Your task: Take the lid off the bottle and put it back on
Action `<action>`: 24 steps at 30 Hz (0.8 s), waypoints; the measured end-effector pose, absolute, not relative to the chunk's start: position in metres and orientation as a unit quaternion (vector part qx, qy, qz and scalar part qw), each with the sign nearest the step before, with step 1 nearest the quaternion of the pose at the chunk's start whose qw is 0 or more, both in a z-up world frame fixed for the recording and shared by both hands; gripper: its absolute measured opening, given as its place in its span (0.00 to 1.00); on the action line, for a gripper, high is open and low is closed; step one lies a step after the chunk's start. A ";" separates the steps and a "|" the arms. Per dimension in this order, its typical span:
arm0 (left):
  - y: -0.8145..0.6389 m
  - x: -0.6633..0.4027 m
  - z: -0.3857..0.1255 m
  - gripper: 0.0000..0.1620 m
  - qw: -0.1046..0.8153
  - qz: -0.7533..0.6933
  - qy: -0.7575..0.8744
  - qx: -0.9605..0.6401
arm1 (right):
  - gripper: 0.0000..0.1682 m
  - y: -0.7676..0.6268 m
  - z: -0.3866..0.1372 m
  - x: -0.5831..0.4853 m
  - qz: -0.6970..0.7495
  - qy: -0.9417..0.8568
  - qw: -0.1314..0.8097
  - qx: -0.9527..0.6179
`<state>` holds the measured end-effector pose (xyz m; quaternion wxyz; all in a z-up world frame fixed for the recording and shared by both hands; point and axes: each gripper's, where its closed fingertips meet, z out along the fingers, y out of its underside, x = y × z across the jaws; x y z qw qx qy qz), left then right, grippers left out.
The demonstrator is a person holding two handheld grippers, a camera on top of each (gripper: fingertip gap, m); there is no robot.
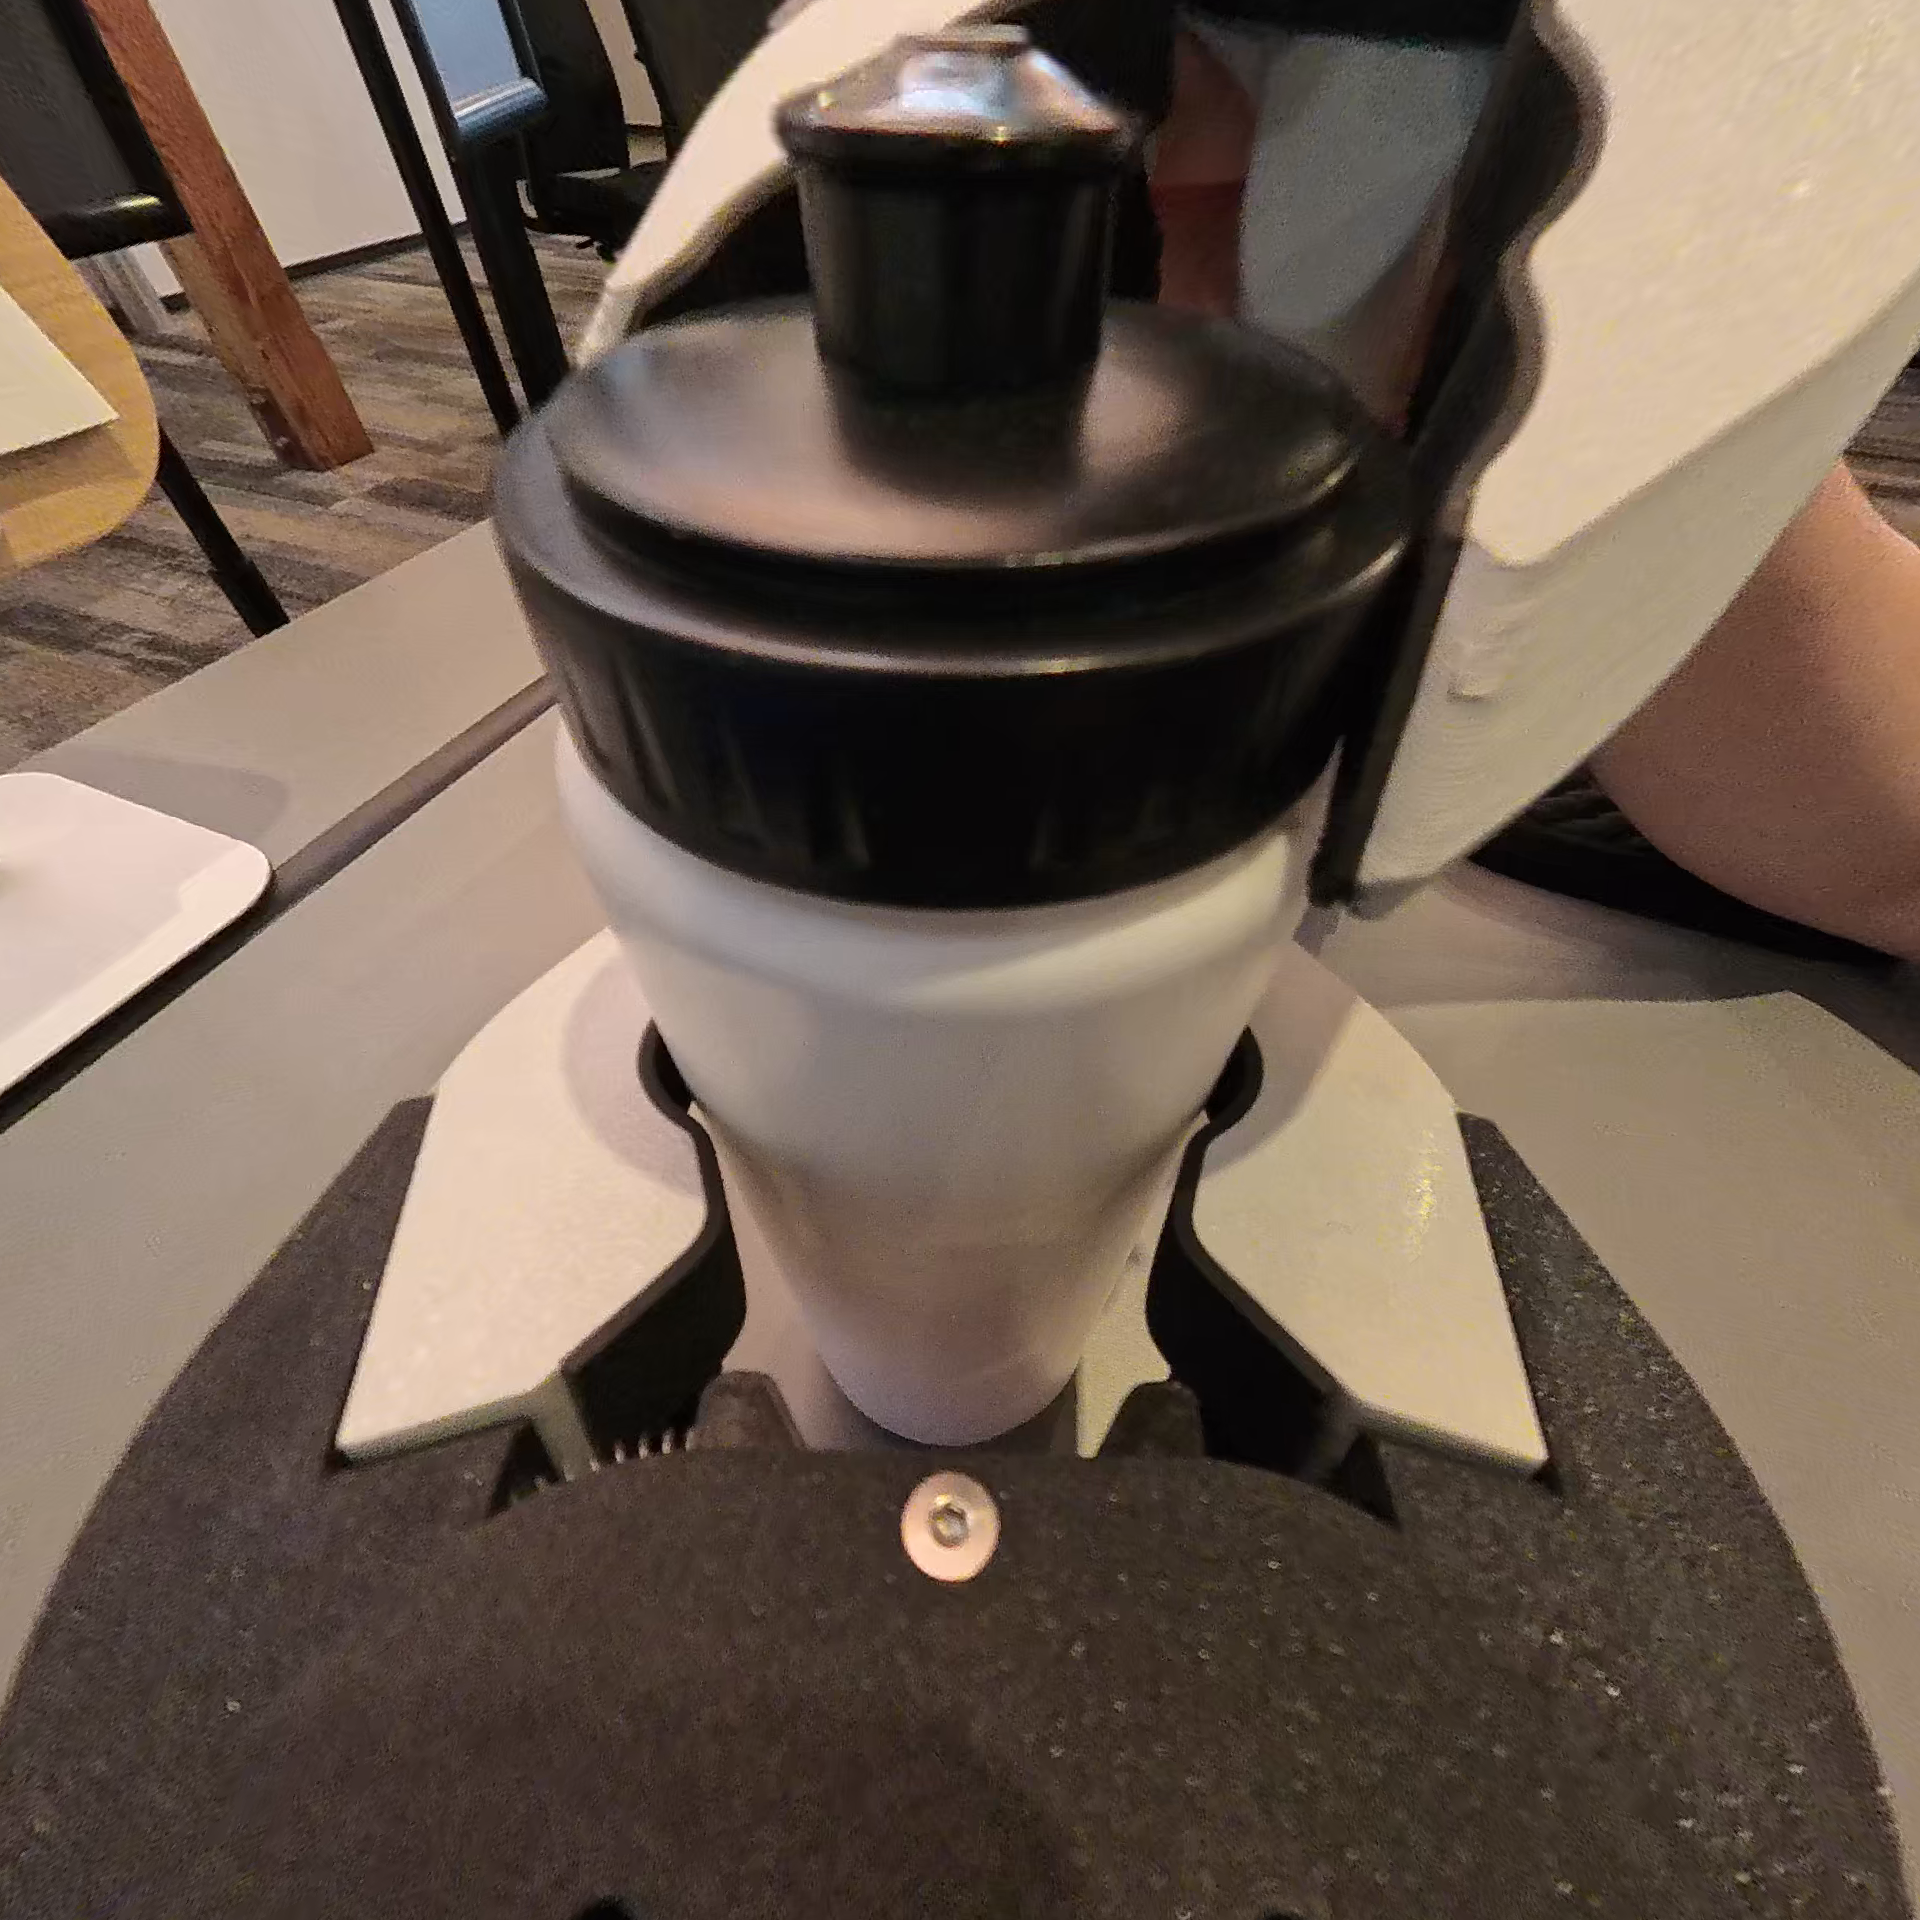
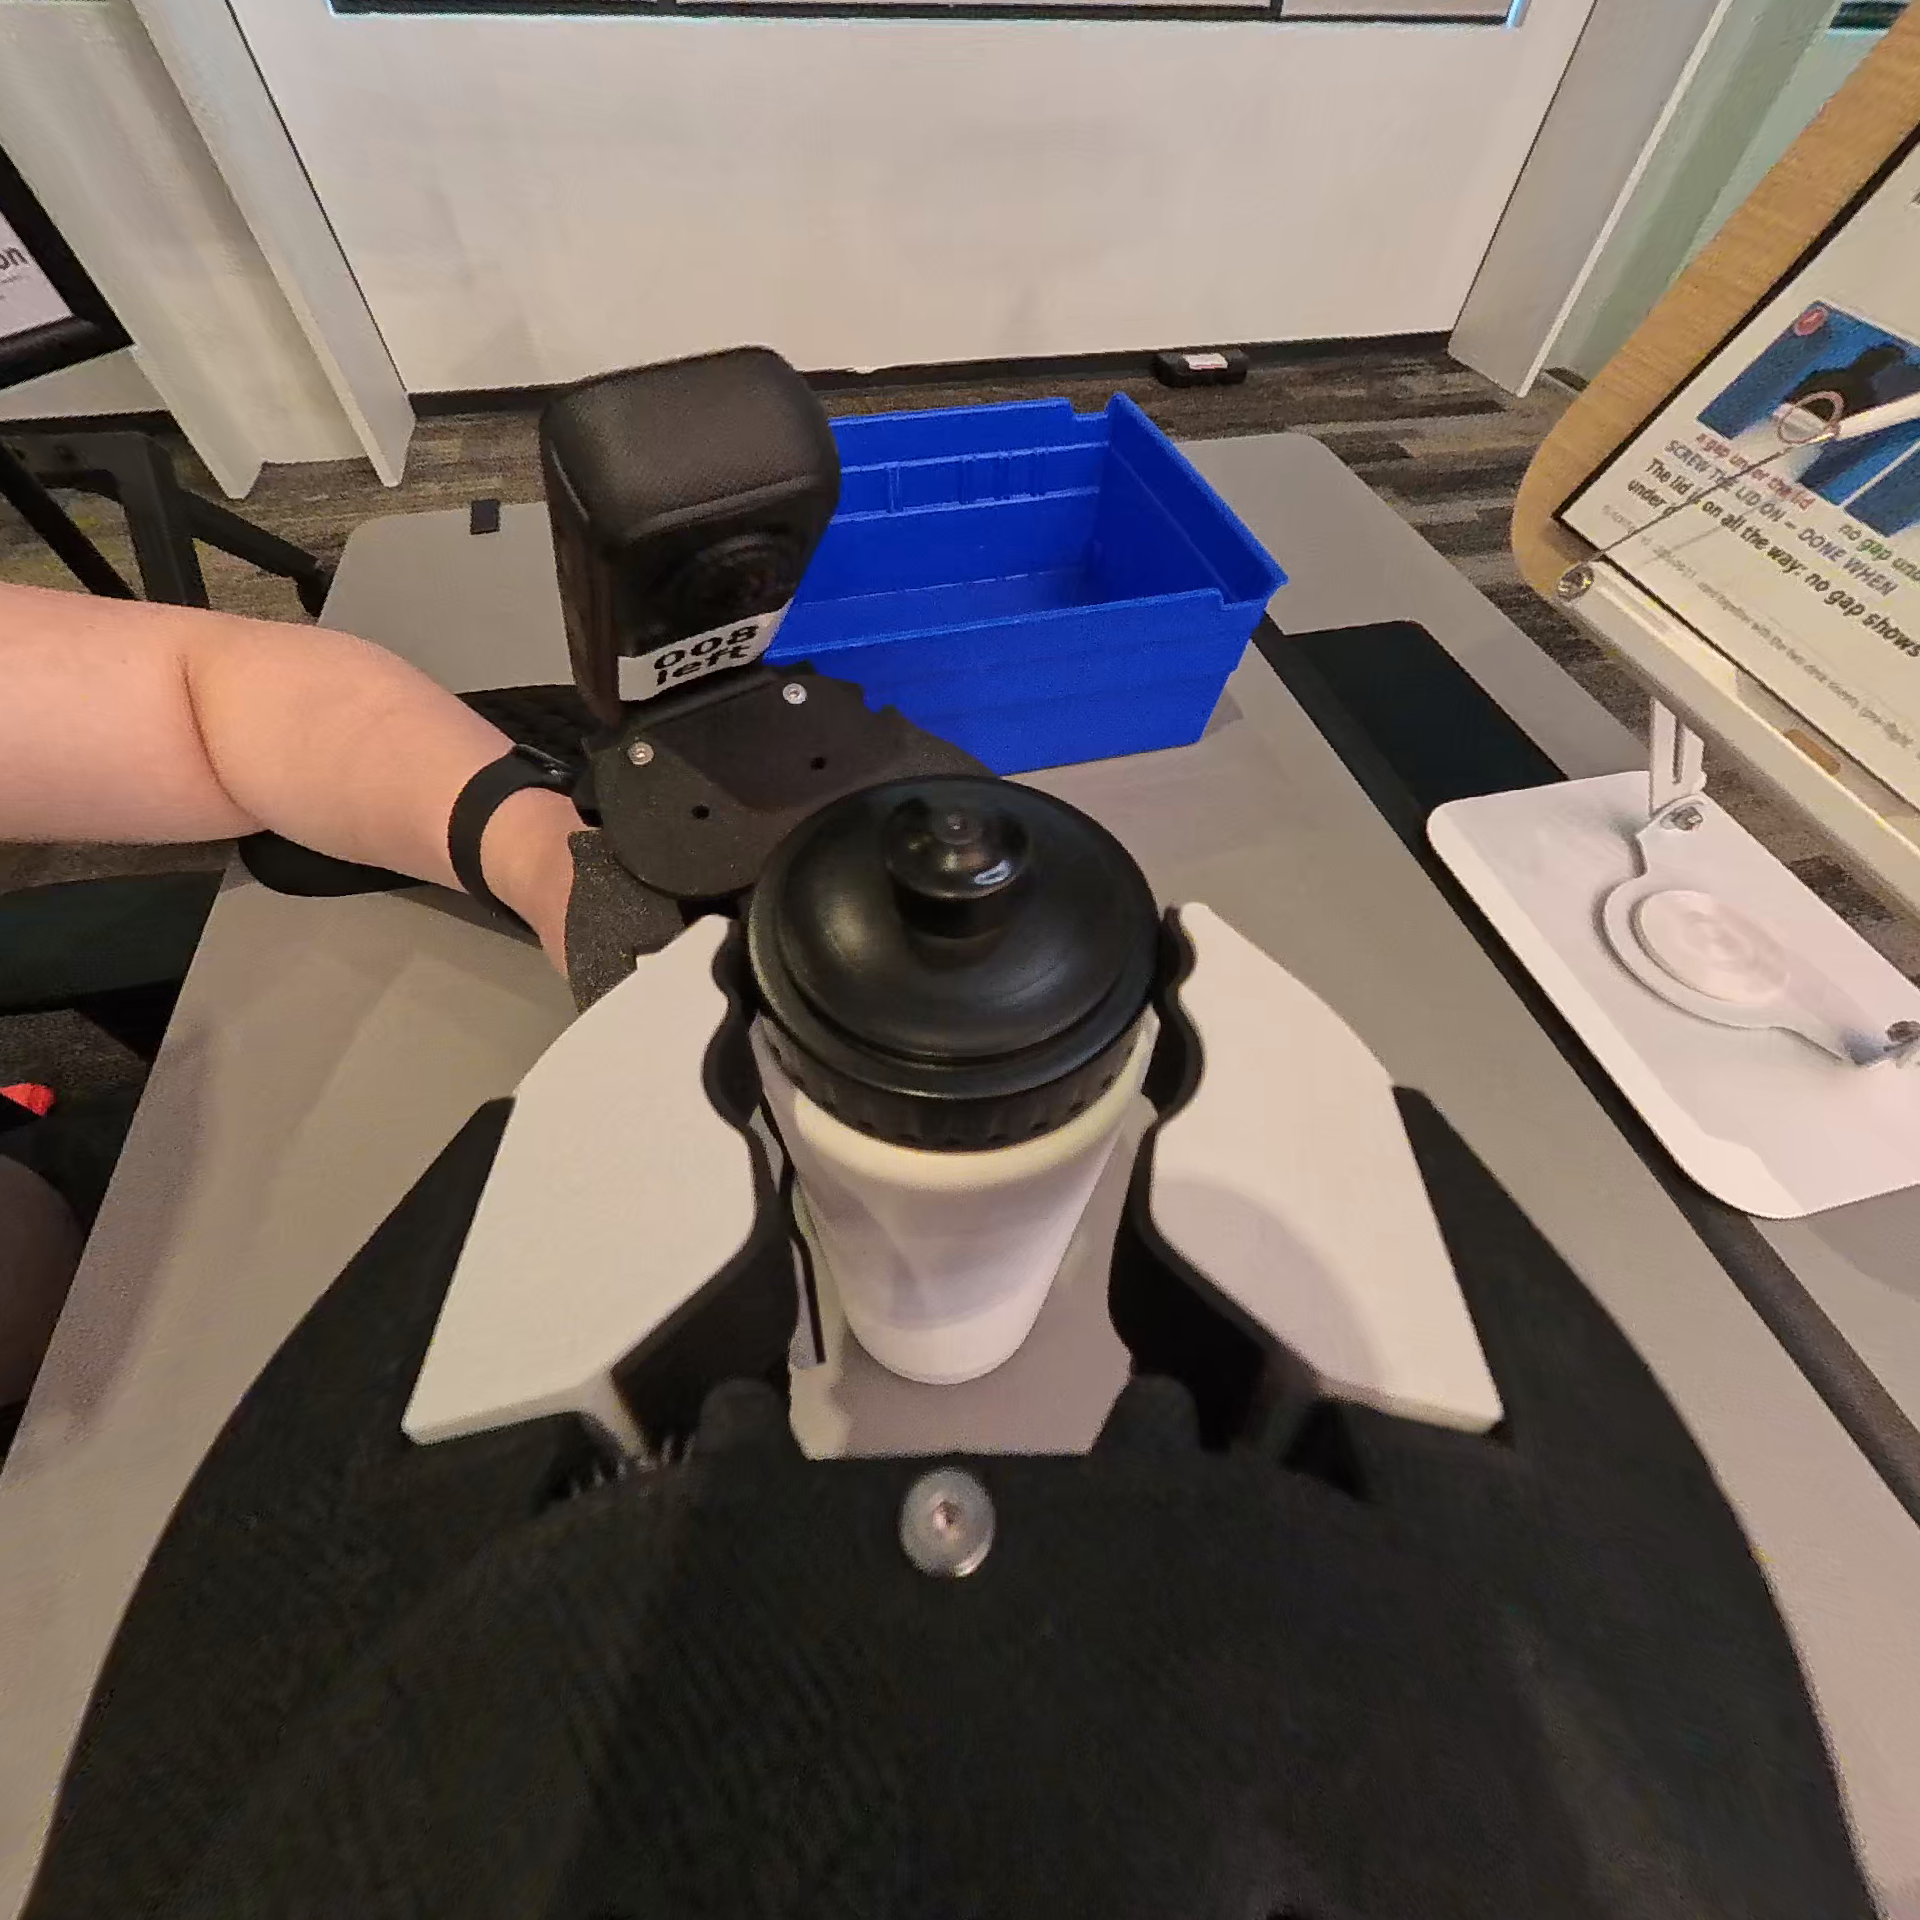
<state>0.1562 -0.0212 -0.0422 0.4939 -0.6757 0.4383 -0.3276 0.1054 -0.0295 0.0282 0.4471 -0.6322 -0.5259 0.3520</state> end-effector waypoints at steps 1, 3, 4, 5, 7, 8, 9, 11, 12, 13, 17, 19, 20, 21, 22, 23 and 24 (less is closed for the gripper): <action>-0.021 0.156 -0.042 0.61 0.493 -0.325 0.438 -0.678 | 0.45 -0.029 0.028 0.105 0.353 -0.525 0.447 -0.632; -0.020 0.156 -0.043 0.61 0.492 -0.319 0.434 -0.684 | 0.45 -0.029 0.028 0.106 0.354 -0.525 0.447 -0.632; -0.020 0.156 -0.043 0.61 0.492 -0.316 0.433 -0.686 | 0.45 -0.029 0.028 0.106 0.353 -0.526 0.447 -0.632; -0.020 0.156 -0.043 0.61 0.491 -0.314 0.433 -0.688 | 0.45 -0.029 0.028 0.106 0.351 -0.527 0.447 -0.632; -0.019 0.156 -0.044 0.61 0.490 -0.310 0.433 -0.690 | 0.45 -0.029 0.028 0.106 0.348 -0.528 0.449 -0.631; -0.019 0.156 -0.044 0.61 0.490 -0.309 0.433 -0.691 | 0.45 -0.029 0.028 0.106 0.348 -0.528 0.449 -0.631; -0.019 0.155 -0.044 0.61 0.489 -0.308 0.433 -0.692 | 0.45 -0.029 0.028 0.106 0.347 -0.528 0.450 -0.631; -0.019 0.155 -0.044 0.61 0.487 -0.307 0.433 -0.693 | 0.45 -0.029 0.028 0.106 0.347 -0.527 0.451 -0.631; -0.019 0.155 -0.044 0.61 0.488 -0.307 0.432 -0.694 | 0.45 -0.029 0.028 0.105 0.348 -0.527 0.452 -0.631; -0.019 0.155 -0.044 0.61 0.488 -0.307 0.432 -0.694 | 0.45 -0.029 0.028 0.105 0.348 -0.526 0.452 -0.630; -0.018 0.154 -0.044 0.61 0.486 -0.306 0.430 -0.697 | 0.45 -0.028 0.029 0.104 0.348 -0.524 0.454 -0.631; -0.019 0.154 -0.044 0.61 0.486 -0.305 0.430 -0.698 | 0.45 -0.028 0.028 0.105 0.347 -0.525 0.454 -0.631; -0.019 0.154 -0.044 0.61 0.486 -0.304 0.430 -0.698 | 0.45 -0.028 0.028 0.105 0.347 -0.526 0.453 -0.631; -0.019 0.155 -0.044 0.61 0.486 -0.303 0.431 -0.697 | 0.45 -0.028 0.028 0.106 0.346 -0.528 0.453 -0.630; -0.018 0.156 -0.044 0.61 0.487 -0.303 0.431 -0.697 | 0.45 -0.028 0.028 0.107 0.345 -0.530 0.454 -0.627; -0.018 0.156 -0.044 0.61 0.489 -0.303 0.431 -0.695 | 0.45 -0.028 0.029 0.107 0.346 -0.532 0.458 -0.623; -0.018 0.156 -0.044 0.61 0.491 -0.304 0.430 -0.694 | 0.45 -0.027 0.029 0.107 0.350 -0.532 0.461 -0.618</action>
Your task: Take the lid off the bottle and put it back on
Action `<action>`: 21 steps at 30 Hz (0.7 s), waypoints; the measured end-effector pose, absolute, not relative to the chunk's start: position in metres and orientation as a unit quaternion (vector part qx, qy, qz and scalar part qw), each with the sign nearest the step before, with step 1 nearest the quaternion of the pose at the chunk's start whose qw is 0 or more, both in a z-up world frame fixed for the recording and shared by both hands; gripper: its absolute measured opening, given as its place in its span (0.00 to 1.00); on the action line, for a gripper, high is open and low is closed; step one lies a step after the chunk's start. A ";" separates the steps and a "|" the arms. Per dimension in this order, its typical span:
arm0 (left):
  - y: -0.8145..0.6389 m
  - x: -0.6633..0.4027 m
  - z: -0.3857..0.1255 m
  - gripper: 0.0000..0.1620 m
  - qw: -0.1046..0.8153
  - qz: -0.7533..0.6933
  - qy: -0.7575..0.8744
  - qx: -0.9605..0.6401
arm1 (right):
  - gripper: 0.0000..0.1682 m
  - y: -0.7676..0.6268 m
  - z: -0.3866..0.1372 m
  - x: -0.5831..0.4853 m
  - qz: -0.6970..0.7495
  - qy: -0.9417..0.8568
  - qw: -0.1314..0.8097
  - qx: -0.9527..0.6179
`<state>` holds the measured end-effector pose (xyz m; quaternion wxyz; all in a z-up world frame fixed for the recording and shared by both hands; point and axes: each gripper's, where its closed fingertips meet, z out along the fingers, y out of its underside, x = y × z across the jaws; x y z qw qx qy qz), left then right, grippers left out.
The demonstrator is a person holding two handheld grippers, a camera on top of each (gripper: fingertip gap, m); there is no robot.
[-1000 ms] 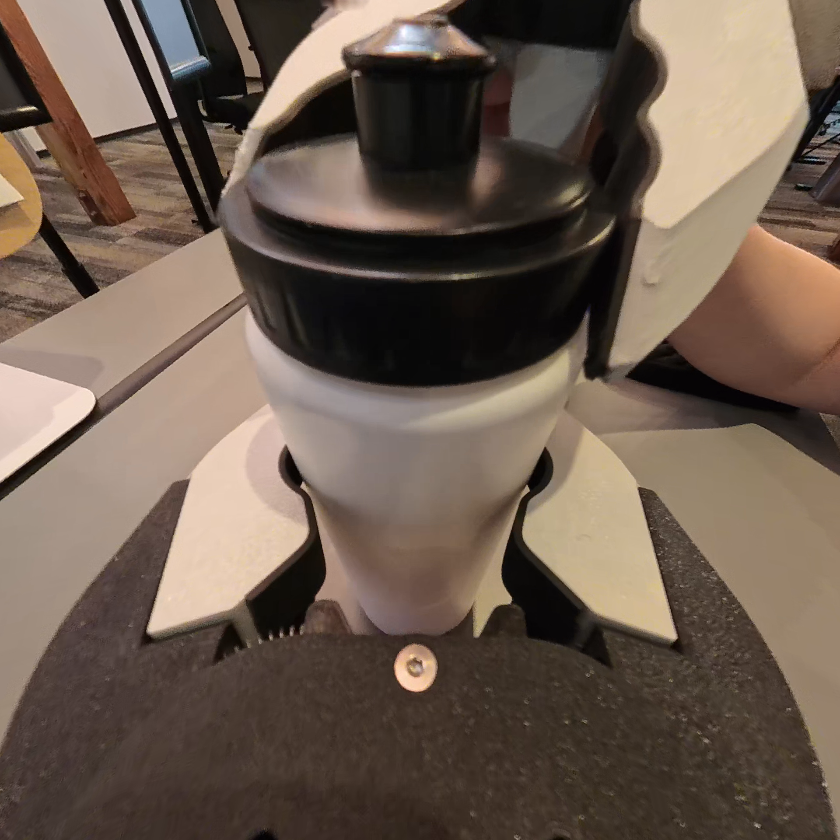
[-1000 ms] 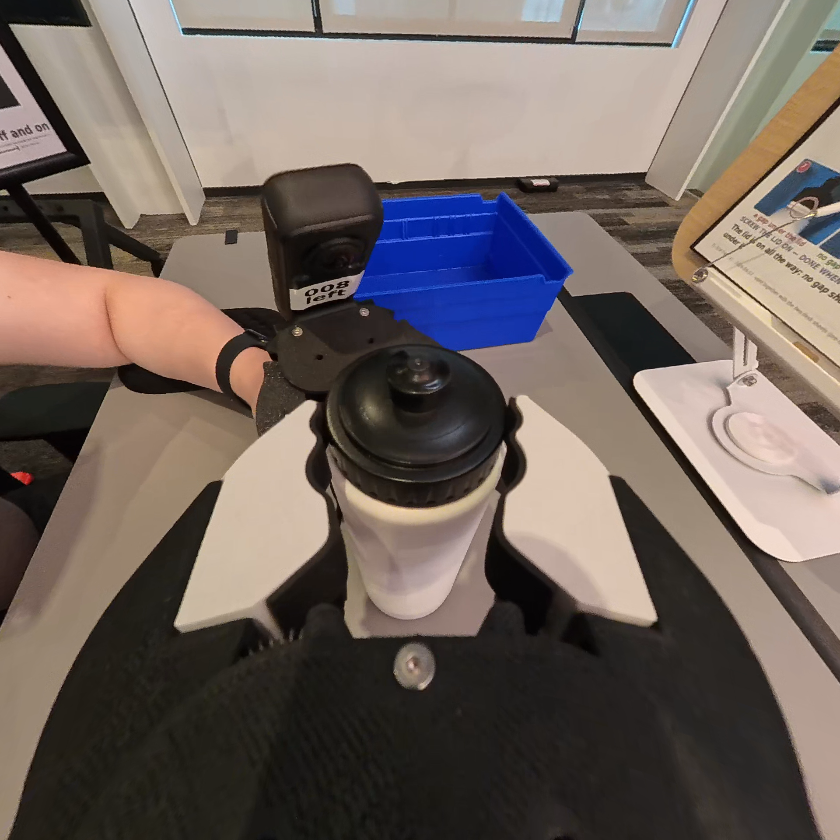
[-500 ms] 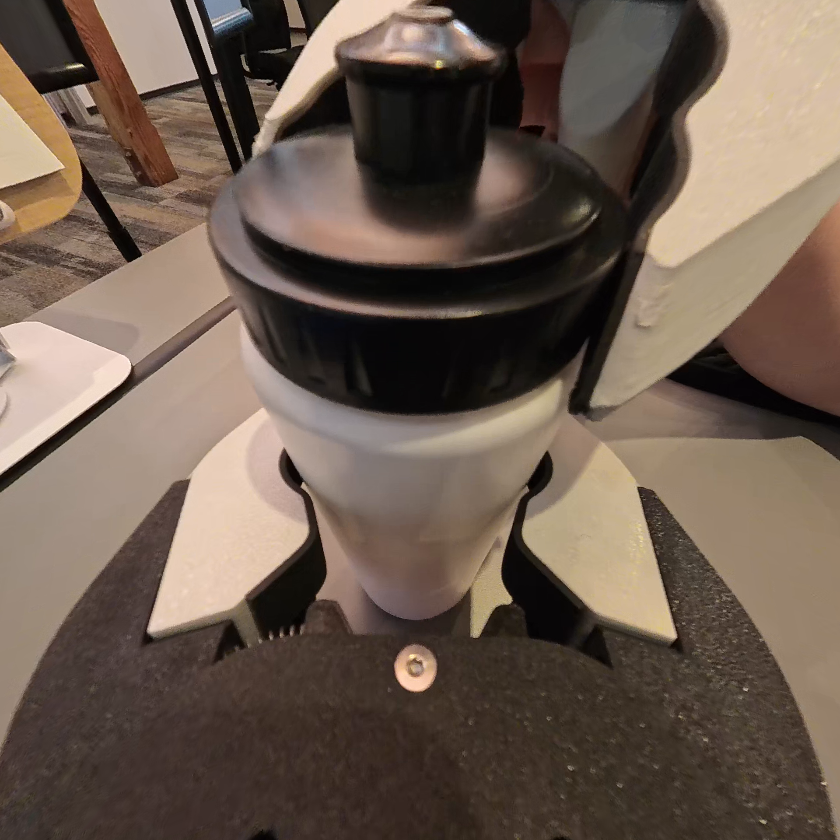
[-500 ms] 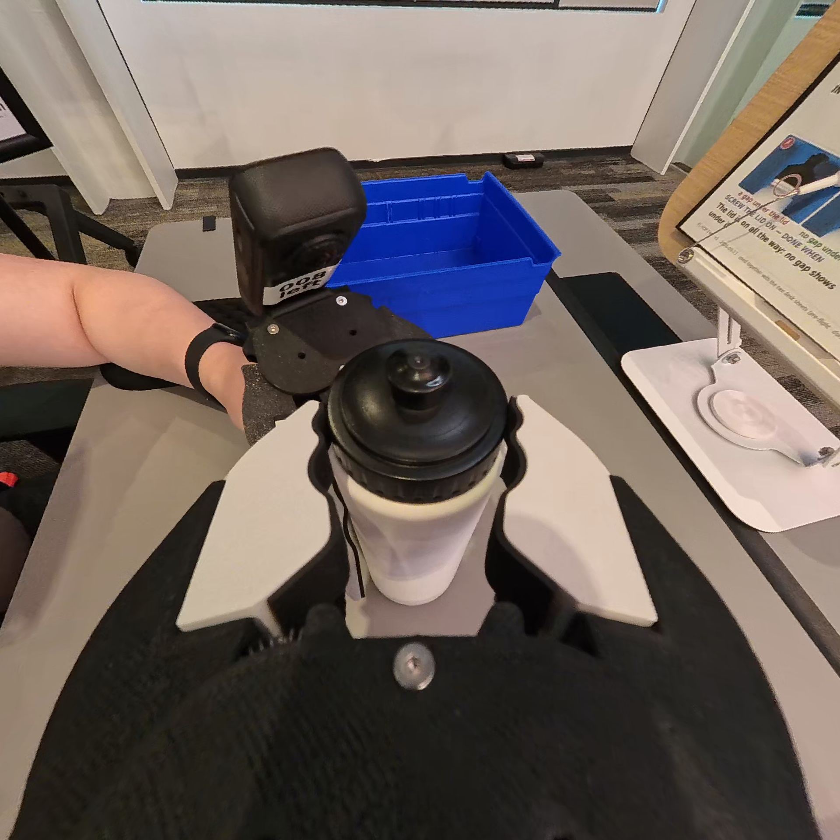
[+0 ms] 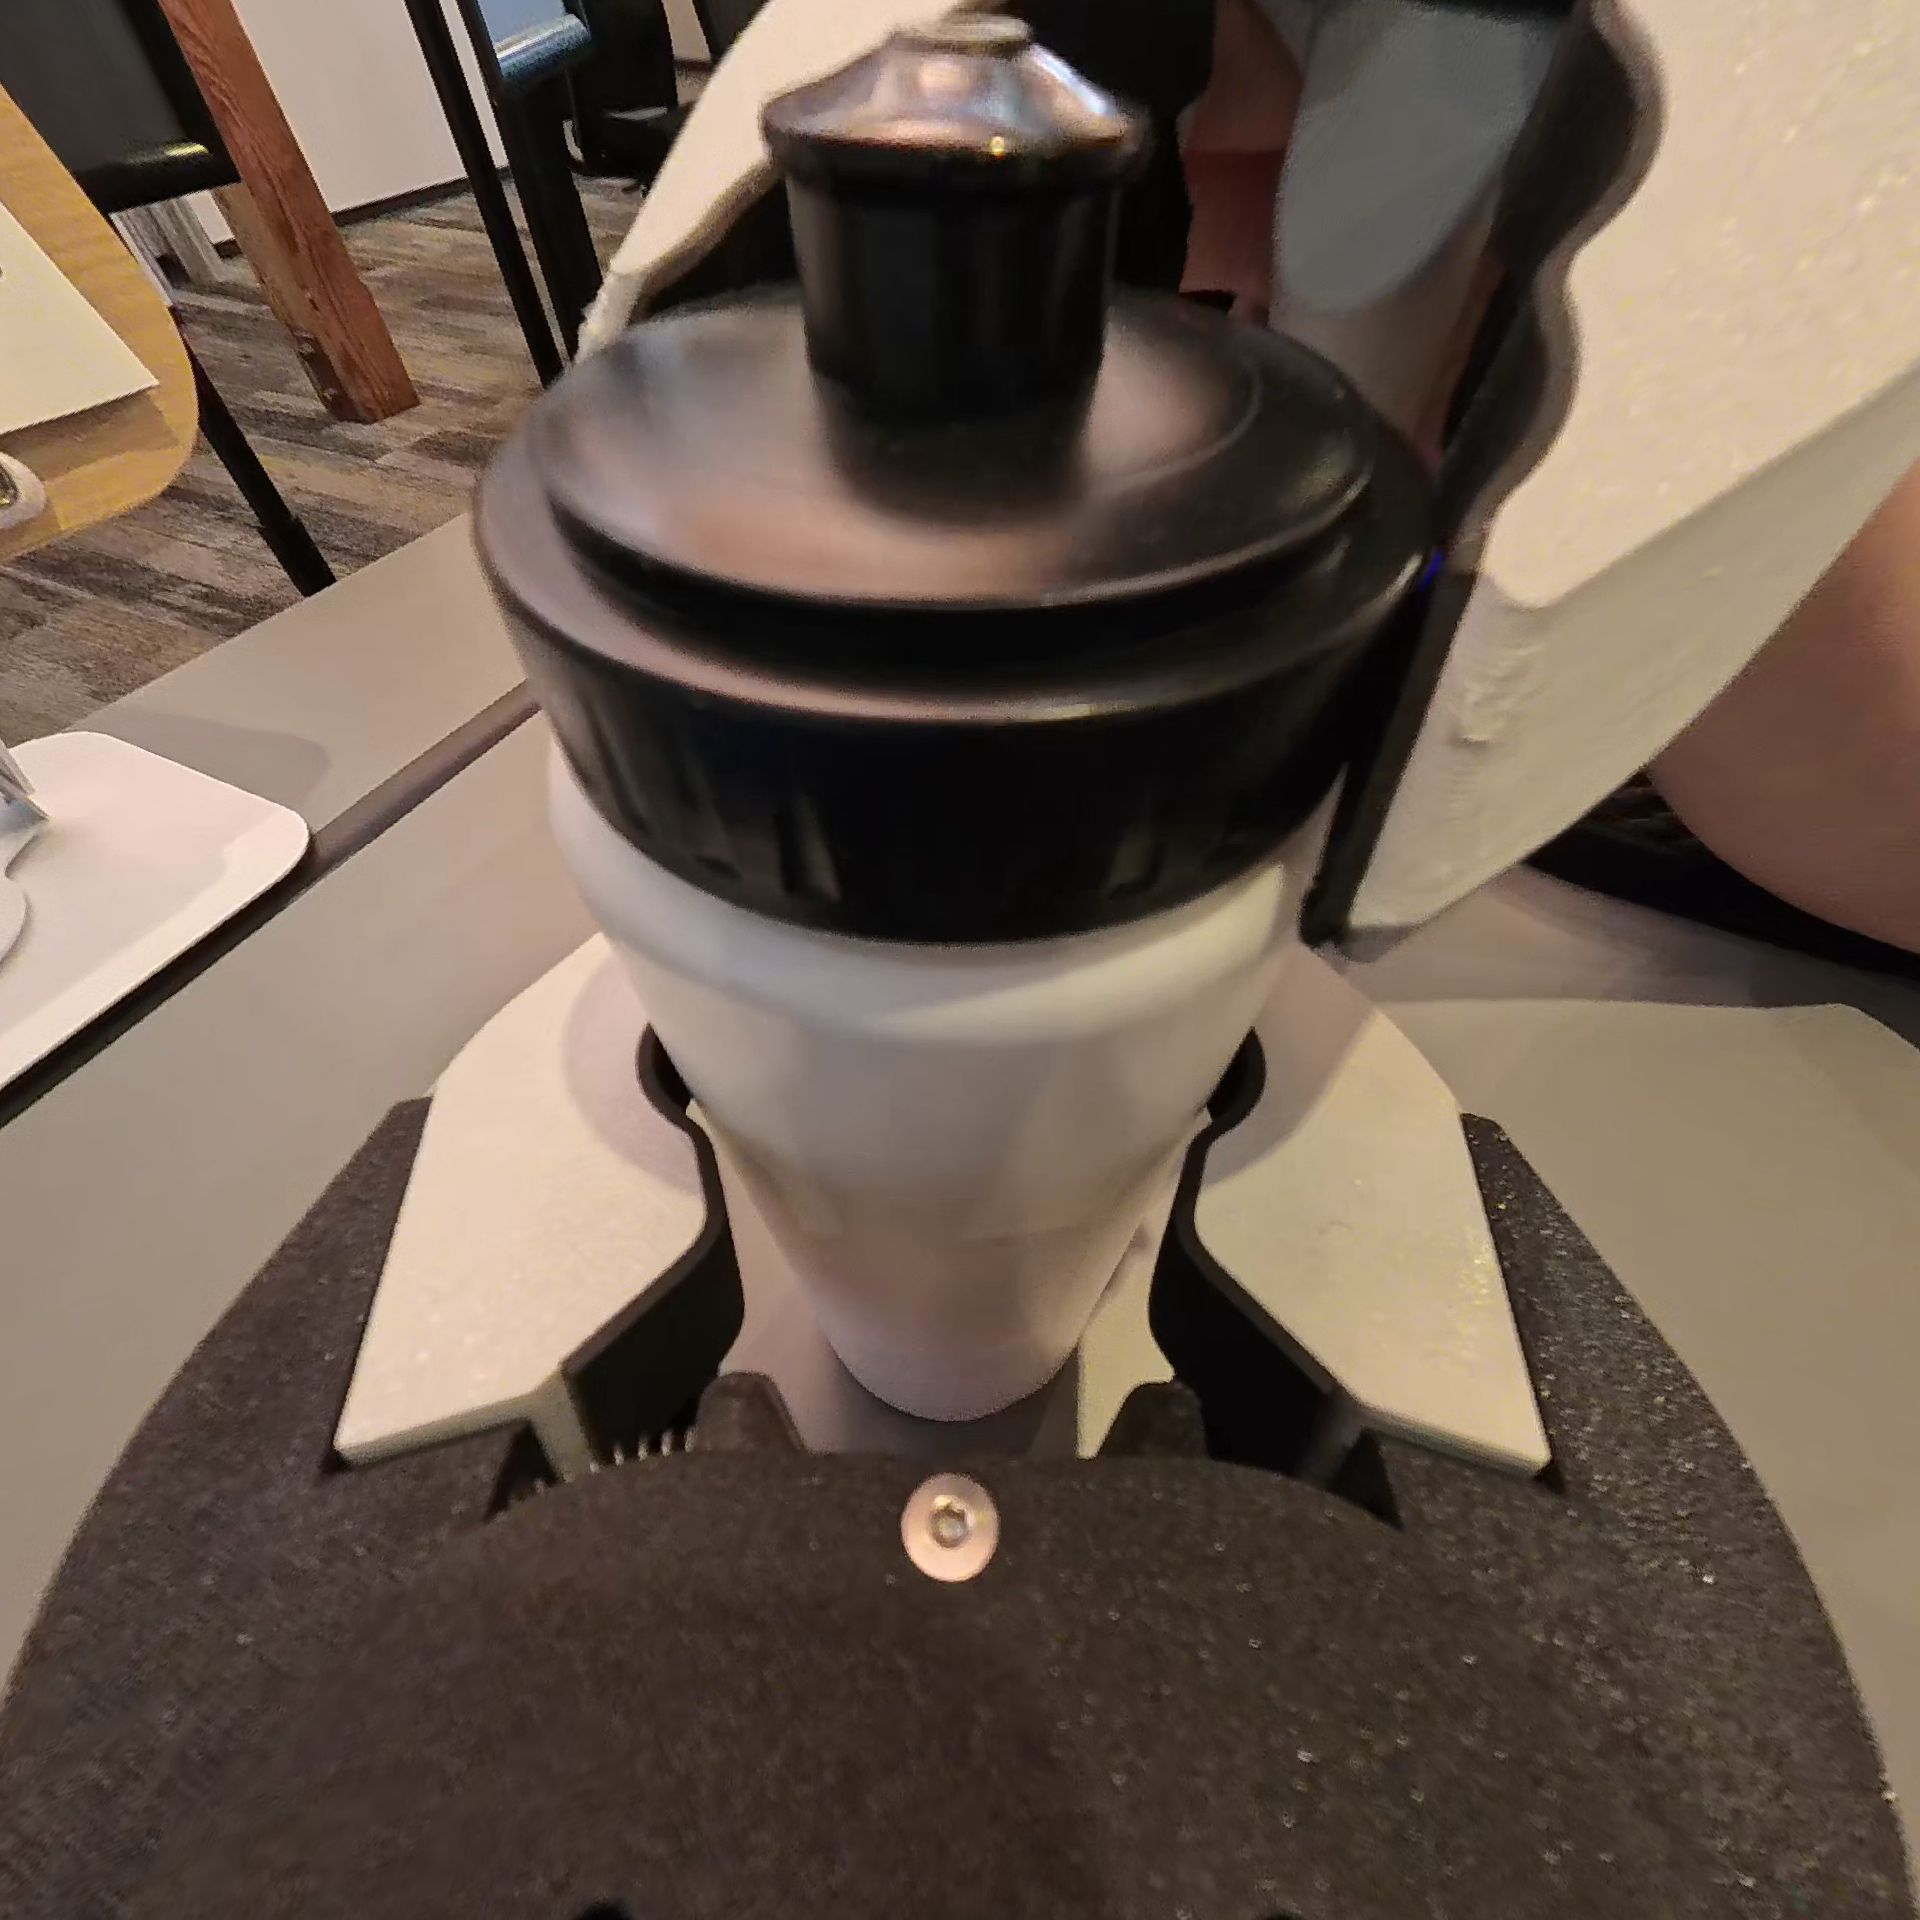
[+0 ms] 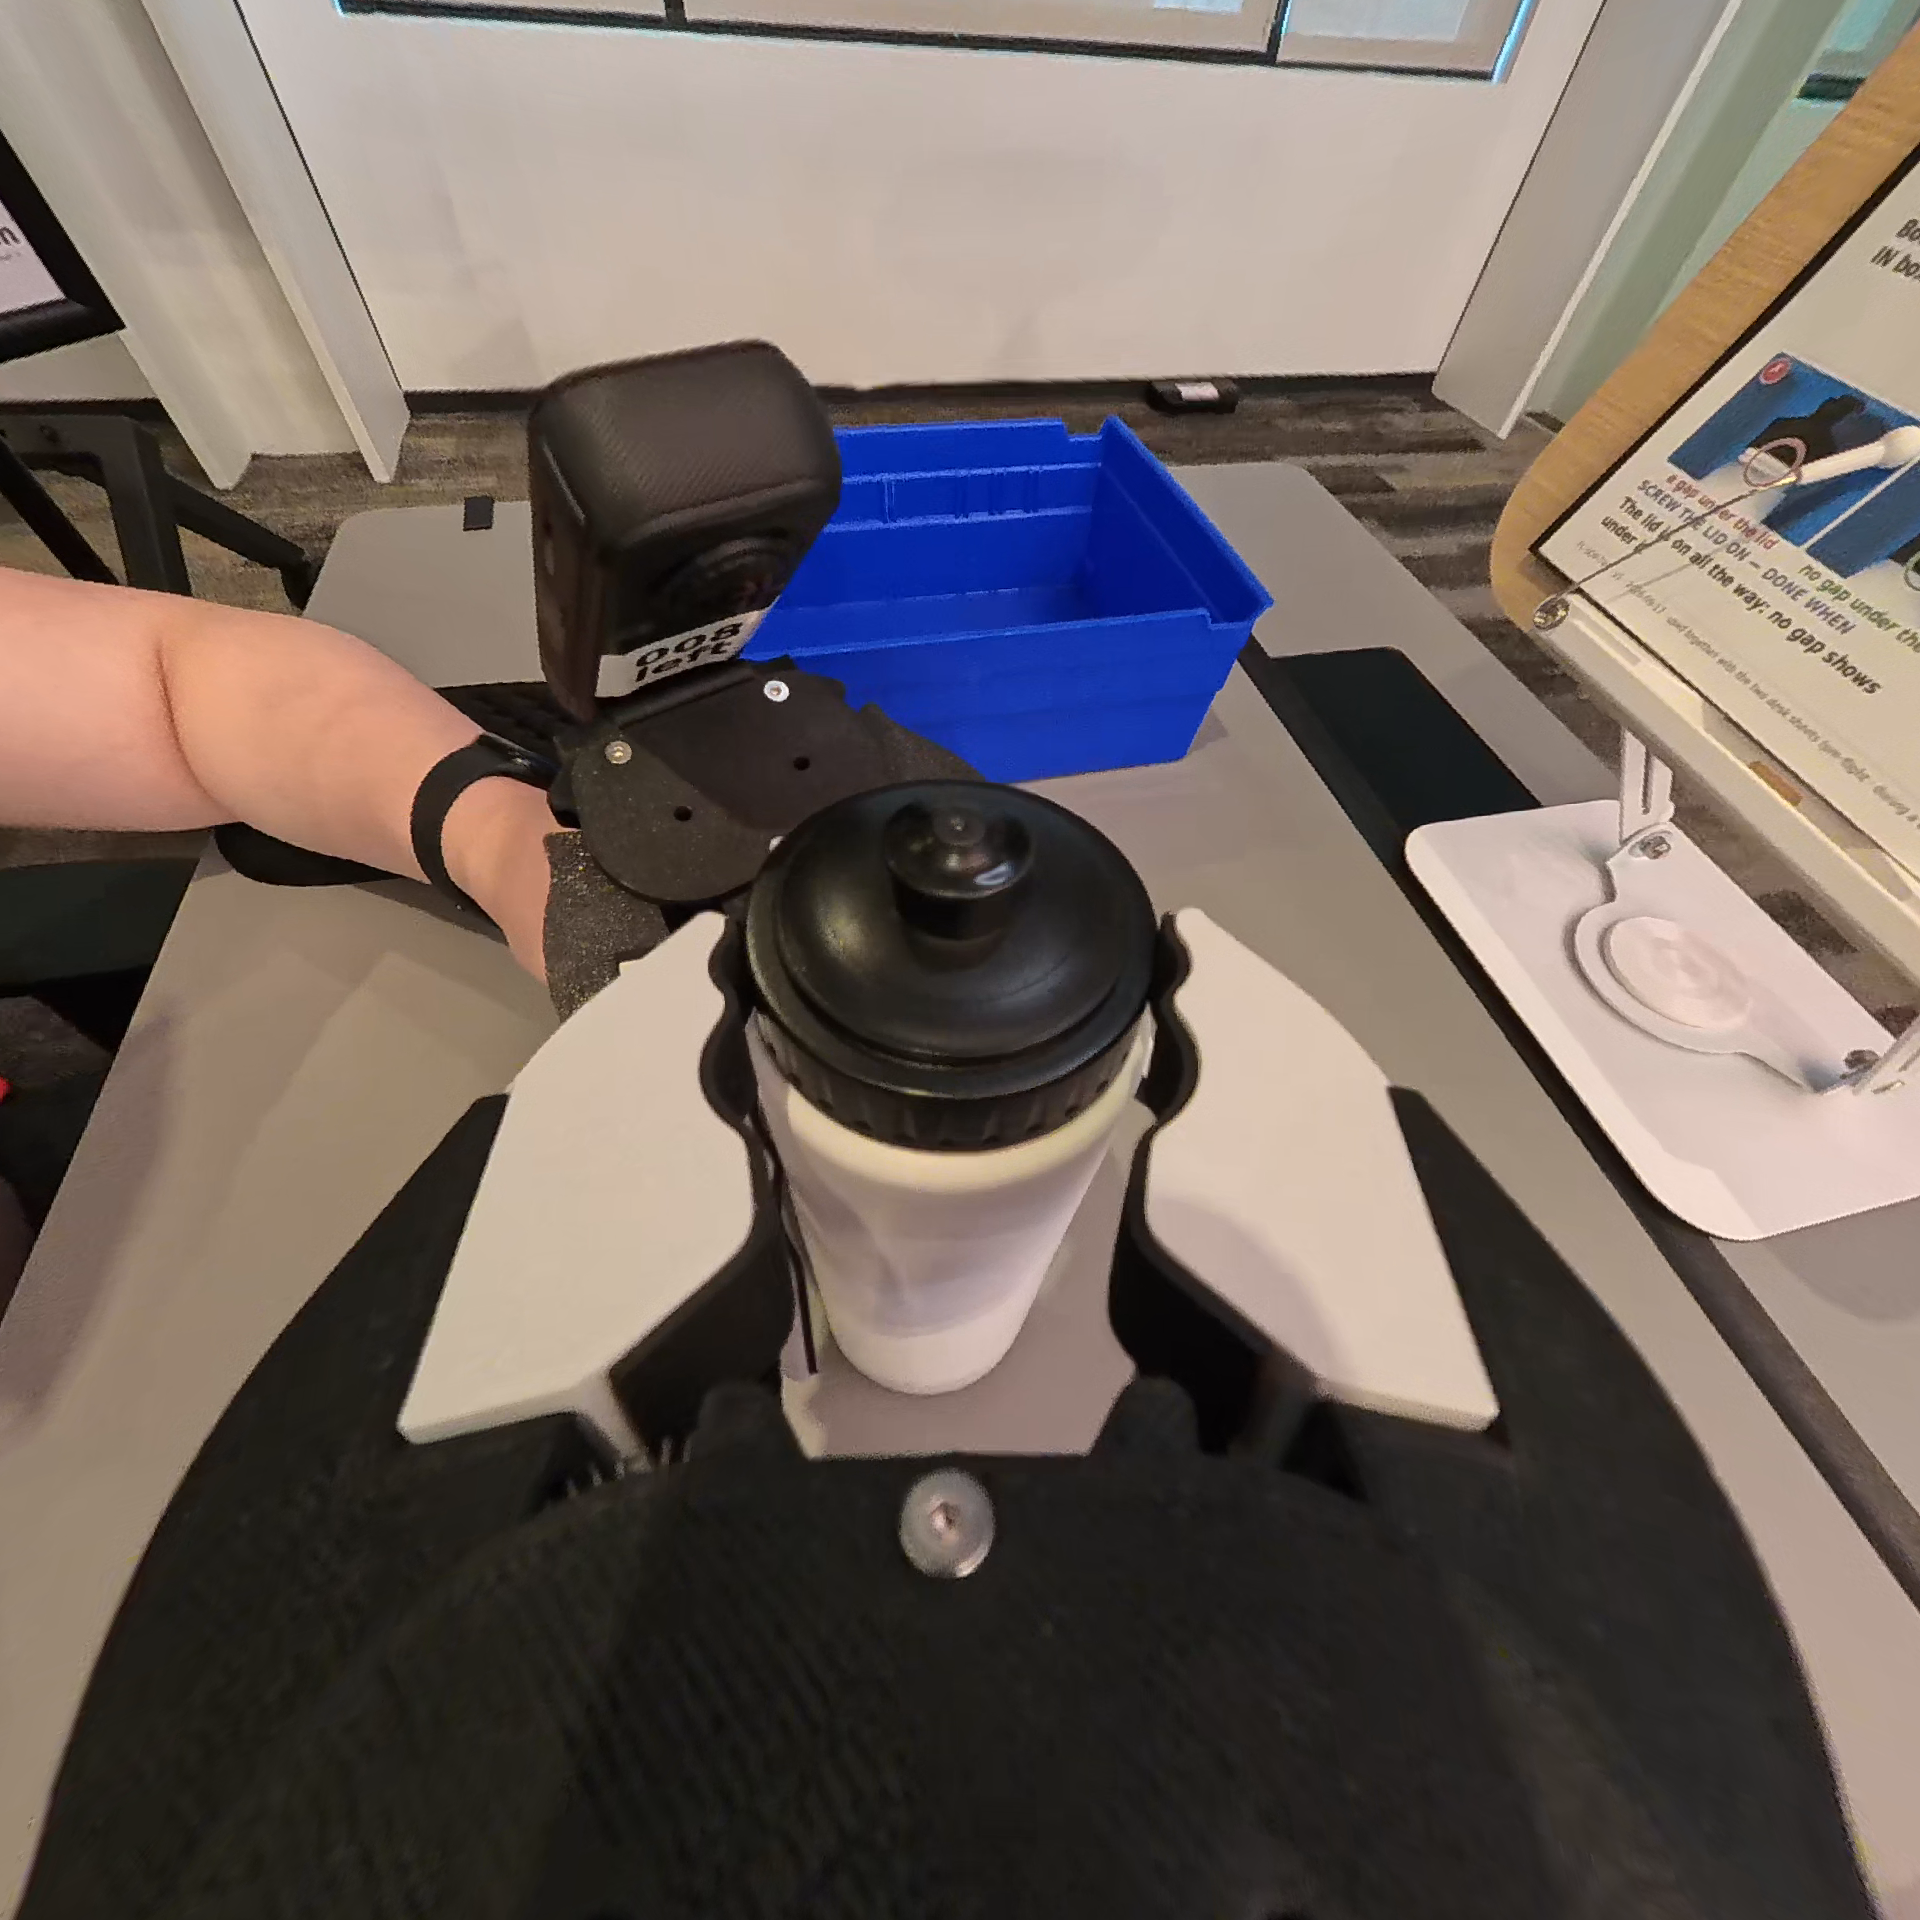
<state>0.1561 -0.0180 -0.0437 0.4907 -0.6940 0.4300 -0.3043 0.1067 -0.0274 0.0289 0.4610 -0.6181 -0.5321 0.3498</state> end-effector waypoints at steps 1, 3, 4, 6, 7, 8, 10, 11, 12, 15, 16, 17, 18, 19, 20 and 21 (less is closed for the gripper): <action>-0.017 0.156 -0.044 0.61 0.491 -0.304 0.428 -0.695 | 0.45 -0.027 0.029 0.106 0.353 -0.531 0.463 -0.616; -0.017 0.156 -0.044 0.61 0.489 -0.305 0.429 -0.695 | 0.46 -0.027 0.028 0.104 0.351 -0.534 0.465 -0.613; -0.018 0.156 -0.044 0.61 0.491 -0.304 0.430 -0.694 | 0.47 -0.027 0.027 0.104 0.349 -0.537 0.465 -0.611; -0.018 0.156 -0.043 0.62 0.493 -0.304 0.431 -0.692 | 0.47 -0.028 0.027 0.103 0.348 -0.539 0.467 -0.609; -0.018 0.157 -0.043 0.62 0.494 -0.308 0.432 -0.689 | 0.47 -0.027 0.027 0.103 0.348 -0.539 0.470 -0.607; -0.018 0.157 -0.043 0.62 0.495 -0.312 0.432 -0.686 | 0.47 -0.027 0.028 0.103 0.347 -0.539 0.473 -0.604; -0.019 0.157 -0.042 0.62 0.499 -0.322 0.437 -0.675 | 0.47 -0.027 0.028 0.103 0.348 -0.540 0.472 -0.604; -0.020 0.157 -0.041 0.61 0.503 -0.328 0.440 -0.667 | 0.47 -0.028 0.028 0.103 0.351 -0.541 0.470 -0.603; -0.021 0.157 -0.042 0.62 0.504 -0.337 0.444 -0.660 | 0.47 -0.028 0.028 0.104 0.354 -0.541 0.468 -0.602; -0.025 0.160 -0.055 0.67 0.481 -0.361 0.457 -0.655 | 0.47 -0.028 0.028 0.104 0.367 -0.540 0.467 -0.597; -0.026 0.163 -0.061 0.68 0.471 -0.370 0.460 -0.655 | 0.47 -0.028 0.028 0.105 0.371 -0.541 0.465 -0.595; -0.027 0.165 -0.065 0.69 0.465 -0.375 0.461 -0.656 | 0.47 -0.029 0.028 0.105 0.374 -0.542 0.463 -0.593; -0.026 0.167 -0.066 0.67 0.469 -0.379 0.459 -0.652 | 0.47 -0.029 0.028 0.106 0.378 -0.543 0.460 -0.592; -0.025 0.167 -0.065 0.63 0.475 -0.381 0.457 -0.648 | 0.47 -0.030 0.028 0.107 0.382 -0.543 0.458 -0.591; -0.025 0.168 -0.065 0.63 0.476 -0.386 0.458 -0.644 | 0.46 -0.029 0.029 0.108 0.382 -0.545 0.459 -0.589; -0.026 0.168 -0.065 0.63 0.473 -0.388 0.460 -0.644 | 0.46 -0.029 0.030 0.109 0.383 -0.545 0.462 -0.586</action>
